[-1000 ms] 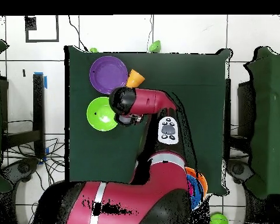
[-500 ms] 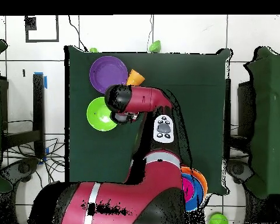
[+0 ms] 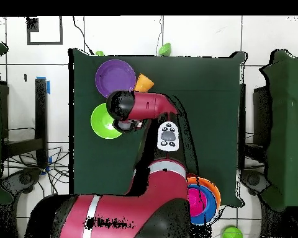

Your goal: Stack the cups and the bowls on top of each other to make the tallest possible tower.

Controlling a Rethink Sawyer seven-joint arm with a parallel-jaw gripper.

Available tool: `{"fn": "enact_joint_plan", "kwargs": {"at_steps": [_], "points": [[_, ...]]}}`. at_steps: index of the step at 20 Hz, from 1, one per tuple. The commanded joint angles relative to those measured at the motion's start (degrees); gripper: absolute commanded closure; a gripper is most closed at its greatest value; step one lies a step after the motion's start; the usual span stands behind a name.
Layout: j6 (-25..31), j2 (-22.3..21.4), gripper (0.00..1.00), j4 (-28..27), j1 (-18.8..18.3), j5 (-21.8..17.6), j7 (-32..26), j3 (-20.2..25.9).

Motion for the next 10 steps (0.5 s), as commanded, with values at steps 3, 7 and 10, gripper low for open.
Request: {"fn": "enact_joint_plan", "kwargs": {"at_steps": [3,7,10], "points": [[0.2,3.1,0.00,-0.8,1.6,1.6,6.2,5.1],[-1.7,2.9,0.00,0.6,1.7,1.6,6.4,5.1],[-0.3,2.5,0.00,0.3,1.8,1.8,6.4,5.1]]}}
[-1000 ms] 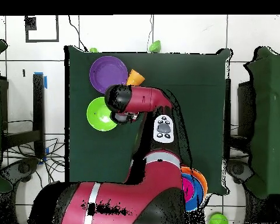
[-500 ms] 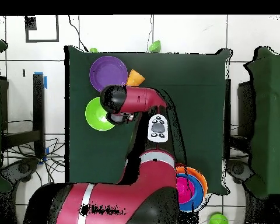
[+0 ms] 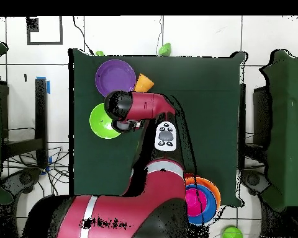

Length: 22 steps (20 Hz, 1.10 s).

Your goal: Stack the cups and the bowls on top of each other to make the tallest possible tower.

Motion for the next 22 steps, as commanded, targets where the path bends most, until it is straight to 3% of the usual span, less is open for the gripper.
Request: {"fn": "enact_joint_plan", "kwargs": {"at_steps": [1,5,8,22], "points": [[0.4,2.6,0.00,-0.1,1.4,2.0,6.6,5.2],[2.0,3.9,0.00,-2.6,1.3,2.2,6.7,5.2],[1.2,2.7,0.00,-0.7,1.3,2.3,6.7,5.3],[1.7,2.3,0.00,-1.7,2.2,2.3,7.5,4.0]]}}
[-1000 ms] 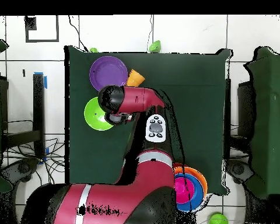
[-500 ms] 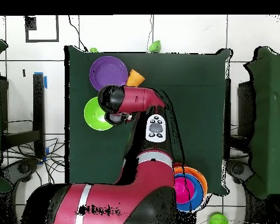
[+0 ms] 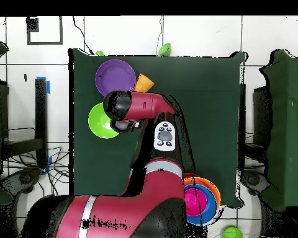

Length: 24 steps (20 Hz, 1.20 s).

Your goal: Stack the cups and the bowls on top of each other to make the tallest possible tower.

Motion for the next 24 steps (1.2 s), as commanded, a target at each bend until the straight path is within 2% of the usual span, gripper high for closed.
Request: {"fn": "enact_joint_plan", "kwargs": {"at_steps": [1,8,13,24], "points": [[1.8,2.4,0.00,-2.0,2.0,1.4,7.7,3.8],[4.5,1.1,0.00,-2.7,3.0,1.9,8.0,3.4],[3.4,1.7,0.00,-2.6,3.1,1.7,7.7,3.2],[6.2,1.1,0.00,-3.6,3.1,2.1,7.0,3.2]]}}
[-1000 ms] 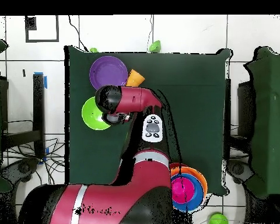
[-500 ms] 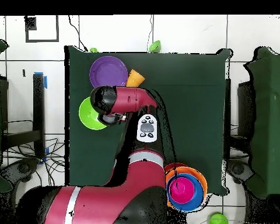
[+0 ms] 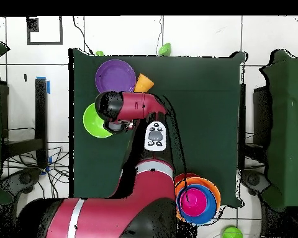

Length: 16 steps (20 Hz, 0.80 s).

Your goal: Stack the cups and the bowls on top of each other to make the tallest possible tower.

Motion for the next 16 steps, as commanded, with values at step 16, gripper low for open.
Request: {"fn": "enact_joint_plan", "kwargs": {"at_steps": [16], "points": [[11.7,-1.3,0.00,-4.6,2.7,-3.2,2.5,1.3]]}}
